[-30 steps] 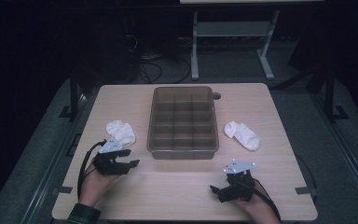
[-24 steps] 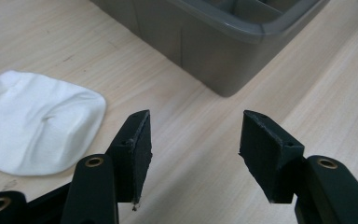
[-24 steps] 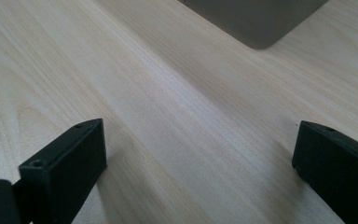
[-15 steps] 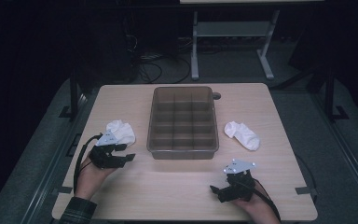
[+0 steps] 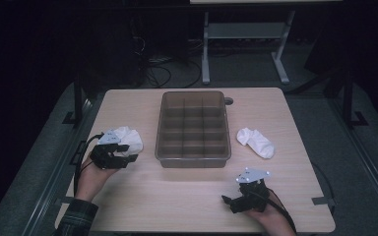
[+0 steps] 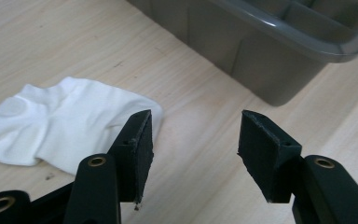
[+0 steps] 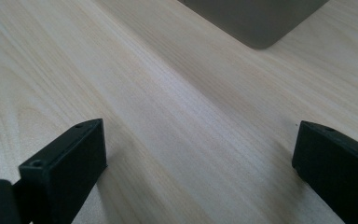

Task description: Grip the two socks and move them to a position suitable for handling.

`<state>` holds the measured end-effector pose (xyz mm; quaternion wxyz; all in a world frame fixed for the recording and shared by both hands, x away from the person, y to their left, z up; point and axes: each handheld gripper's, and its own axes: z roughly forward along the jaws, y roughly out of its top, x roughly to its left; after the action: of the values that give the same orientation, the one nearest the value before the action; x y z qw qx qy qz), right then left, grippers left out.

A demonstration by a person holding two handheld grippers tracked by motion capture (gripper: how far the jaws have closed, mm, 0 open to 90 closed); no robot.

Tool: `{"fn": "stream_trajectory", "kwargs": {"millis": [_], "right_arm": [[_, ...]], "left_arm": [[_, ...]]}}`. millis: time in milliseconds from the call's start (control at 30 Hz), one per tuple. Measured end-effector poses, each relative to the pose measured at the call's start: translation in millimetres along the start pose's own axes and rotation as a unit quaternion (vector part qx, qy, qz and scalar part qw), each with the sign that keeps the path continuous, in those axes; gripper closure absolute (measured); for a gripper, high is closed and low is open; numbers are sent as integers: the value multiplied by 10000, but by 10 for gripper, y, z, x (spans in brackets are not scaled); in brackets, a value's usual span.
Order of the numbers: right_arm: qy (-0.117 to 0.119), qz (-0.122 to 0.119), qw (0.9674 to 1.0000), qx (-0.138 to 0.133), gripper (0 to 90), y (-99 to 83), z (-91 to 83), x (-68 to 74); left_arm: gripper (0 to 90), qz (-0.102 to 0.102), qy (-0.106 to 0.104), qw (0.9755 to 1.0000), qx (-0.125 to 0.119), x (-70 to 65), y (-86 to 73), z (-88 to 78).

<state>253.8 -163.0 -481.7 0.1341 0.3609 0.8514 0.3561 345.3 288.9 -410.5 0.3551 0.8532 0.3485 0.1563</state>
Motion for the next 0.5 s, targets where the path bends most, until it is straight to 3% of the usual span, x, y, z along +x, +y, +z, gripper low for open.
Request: {"fn": "stream_trajectory", "kwargs": {"millis": [500], "right_arm": [[2,2,10000,-3,24,0,0,0]], "left_arm": [[456,-63,222,9997,51,276,99,15]]}}
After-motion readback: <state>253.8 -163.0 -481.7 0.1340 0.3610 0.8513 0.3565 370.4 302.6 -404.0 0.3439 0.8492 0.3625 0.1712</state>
